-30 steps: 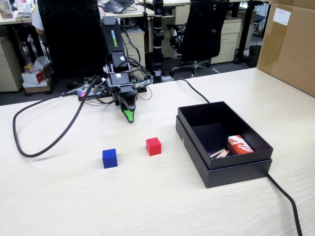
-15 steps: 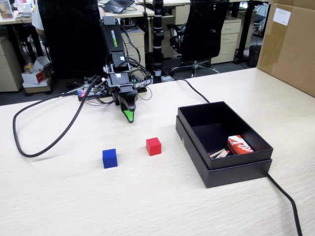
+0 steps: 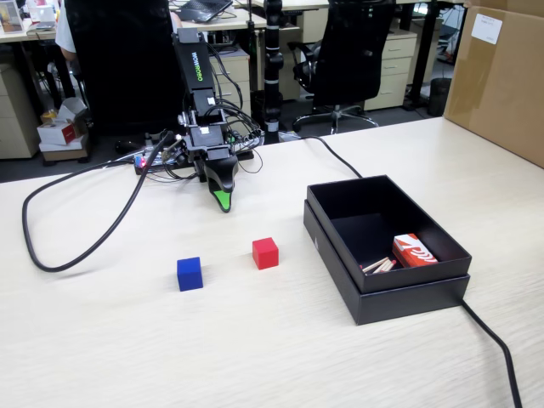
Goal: Put the red cube on top of the blue cube
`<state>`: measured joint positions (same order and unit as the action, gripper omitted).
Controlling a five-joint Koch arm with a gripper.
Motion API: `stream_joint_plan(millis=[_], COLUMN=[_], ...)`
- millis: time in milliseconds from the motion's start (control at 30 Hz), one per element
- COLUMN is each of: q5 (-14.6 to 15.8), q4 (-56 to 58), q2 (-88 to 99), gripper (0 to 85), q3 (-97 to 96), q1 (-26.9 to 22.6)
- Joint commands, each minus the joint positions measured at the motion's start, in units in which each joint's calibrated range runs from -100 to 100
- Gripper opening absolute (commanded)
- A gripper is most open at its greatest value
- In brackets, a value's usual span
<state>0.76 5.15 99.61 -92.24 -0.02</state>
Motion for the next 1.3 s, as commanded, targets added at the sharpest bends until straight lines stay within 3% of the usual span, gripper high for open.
stream_joint_plan(millis=[0,500,933,1267], q5=[0.1,0.0,1.3,2.8], q4=[0.9,2.8,28.5,45.5], q2=[-0.2,-0.4,-5.5,-31.7], gripper=[48.4,47.5,47.2,47.2], q3=[-2.0,1.7,30.0,61.1], q1=[0.0,-0.1,-0.4,-1.5])
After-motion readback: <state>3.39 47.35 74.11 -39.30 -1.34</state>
